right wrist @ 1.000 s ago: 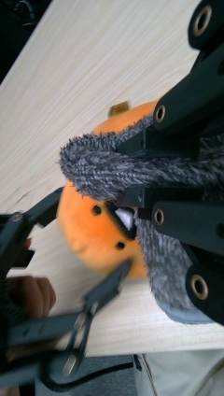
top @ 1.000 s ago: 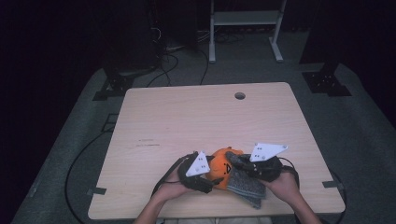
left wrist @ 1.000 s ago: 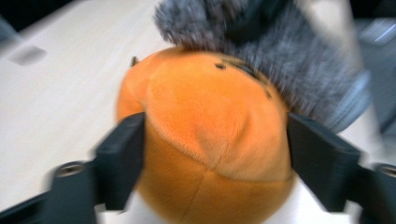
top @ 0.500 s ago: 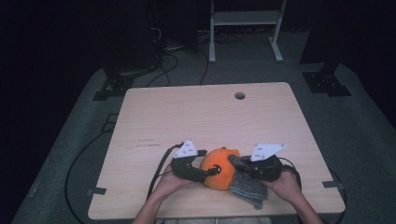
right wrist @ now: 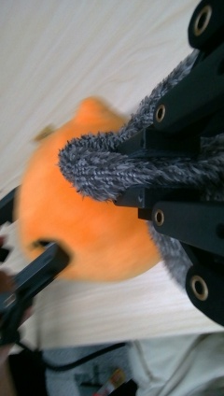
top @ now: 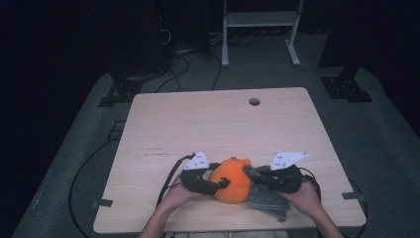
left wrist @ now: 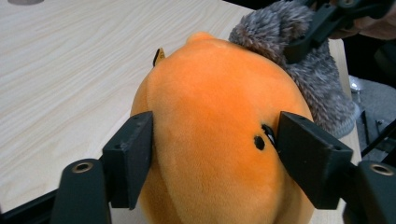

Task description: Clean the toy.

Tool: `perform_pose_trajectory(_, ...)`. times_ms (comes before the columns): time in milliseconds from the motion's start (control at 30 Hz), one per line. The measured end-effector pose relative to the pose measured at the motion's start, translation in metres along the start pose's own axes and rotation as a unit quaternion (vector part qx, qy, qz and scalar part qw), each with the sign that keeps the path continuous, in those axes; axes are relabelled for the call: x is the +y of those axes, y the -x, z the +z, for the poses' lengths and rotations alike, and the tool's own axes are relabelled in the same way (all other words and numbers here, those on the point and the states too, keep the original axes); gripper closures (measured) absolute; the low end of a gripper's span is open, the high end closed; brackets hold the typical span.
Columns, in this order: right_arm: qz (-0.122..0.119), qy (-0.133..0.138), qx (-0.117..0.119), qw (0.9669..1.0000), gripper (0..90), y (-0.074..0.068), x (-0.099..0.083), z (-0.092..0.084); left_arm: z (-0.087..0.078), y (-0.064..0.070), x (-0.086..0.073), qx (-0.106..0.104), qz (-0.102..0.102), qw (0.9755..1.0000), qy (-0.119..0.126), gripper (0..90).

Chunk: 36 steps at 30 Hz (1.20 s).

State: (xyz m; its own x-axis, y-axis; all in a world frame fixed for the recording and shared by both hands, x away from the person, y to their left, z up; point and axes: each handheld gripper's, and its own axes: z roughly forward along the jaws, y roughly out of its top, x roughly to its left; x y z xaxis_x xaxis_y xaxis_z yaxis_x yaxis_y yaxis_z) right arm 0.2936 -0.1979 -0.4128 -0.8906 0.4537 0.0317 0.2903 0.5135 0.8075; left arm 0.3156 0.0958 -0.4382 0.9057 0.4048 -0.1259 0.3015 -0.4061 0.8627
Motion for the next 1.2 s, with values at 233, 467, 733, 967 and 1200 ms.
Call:
perform_pose_trajectory(233,0.008,-0.003,0.002,1.0,78.7,0.0,-0.003,0.009,0.008,0.003,0.01,0.009,-0.014,0.9998,-0.007,19.9)
perform_pose_trajectory(467,0.062,-0.024,-0.008,0.9978,78.7,0.021,-0.024,0.004,0.002,0.003,0.003,0.007,-0.008,0.9999,-0.003,25.6)
perform_pose_trajectory(733,0.038,0.018,-0.005,0.9991,78.5,0.011,-0.001,0.009,0.002,0.01,0.002,0.004,0.029,0.9995,-0.008,28.8)
perform_pose_trajectory(967,0.068,0.013,-0.012,0.9975,78.3,0.02,-0.012,0.003,0.003,0.012,0.003,0.0,0.036,0.9993,-0.007,28.8)
perform_pose_trajectory(1200,0.036,0.009,-0.01,0.9993,77.8,0.011,-0.001,0.012,0.006,0.003,0.011,0.023,-0.027,0.999,-0.025,7.7)
